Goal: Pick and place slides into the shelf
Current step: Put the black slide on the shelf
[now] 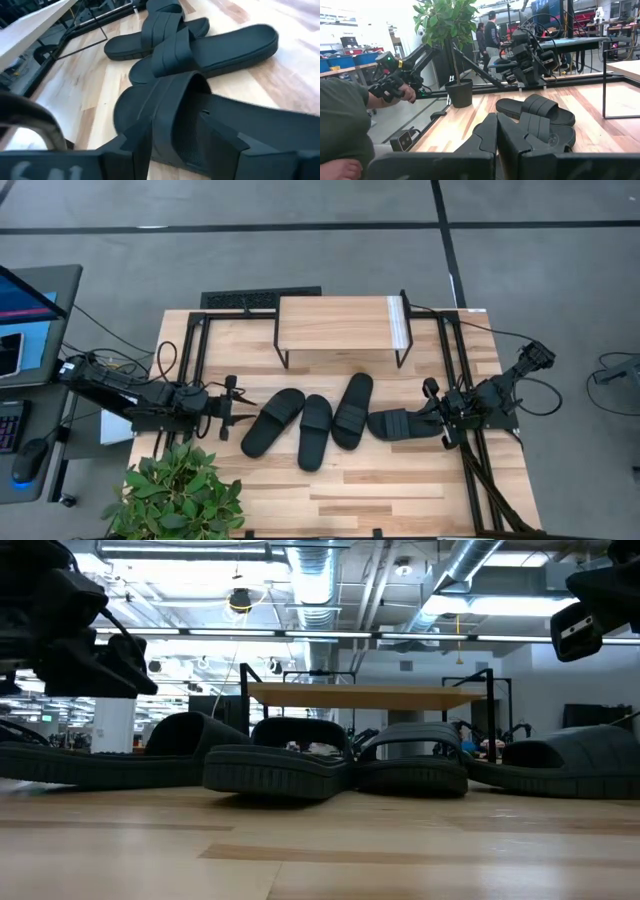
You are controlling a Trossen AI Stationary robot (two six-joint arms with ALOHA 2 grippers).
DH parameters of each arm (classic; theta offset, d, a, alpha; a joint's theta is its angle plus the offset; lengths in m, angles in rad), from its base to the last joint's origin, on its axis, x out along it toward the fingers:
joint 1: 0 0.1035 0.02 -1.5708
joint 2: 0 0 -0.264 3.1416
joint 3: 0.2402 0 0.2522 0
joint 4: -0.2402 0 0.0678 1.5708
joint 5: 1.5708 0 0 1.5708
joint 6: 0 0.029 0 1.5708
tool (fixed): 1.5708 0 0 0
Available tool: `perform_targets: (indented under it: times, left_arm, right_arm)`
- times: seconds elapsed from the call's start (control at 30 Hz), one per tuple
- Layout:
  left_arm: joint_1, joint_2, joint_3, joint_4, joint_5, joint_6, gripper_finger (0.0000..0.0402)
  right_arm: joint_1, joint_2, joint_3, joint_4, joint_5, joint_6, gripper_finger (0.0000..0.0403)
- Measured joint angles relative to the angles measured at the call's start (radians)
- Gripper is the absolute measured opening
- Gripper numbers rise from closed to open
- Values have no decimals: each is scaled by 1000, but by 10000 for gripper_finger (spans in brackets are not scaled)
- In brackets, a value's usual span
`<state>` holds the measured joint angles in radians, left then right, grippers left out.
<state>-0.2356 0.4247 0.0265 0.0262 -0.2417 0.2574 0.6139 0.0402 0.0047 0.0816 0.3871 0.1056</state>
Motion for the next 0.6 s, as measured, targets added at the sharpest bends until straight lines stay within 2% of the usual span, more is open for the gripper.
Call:
perform_targets:
  times: [0.3,0.6]
  left_arm:
    - [0,61,-1,134,-12,67,144]
    - [0,223,-1,275,-87,122,144]
  right_arm:
    - [0,0,0,0,0,0,0]
    - [0,0,0,0,0,0,0]
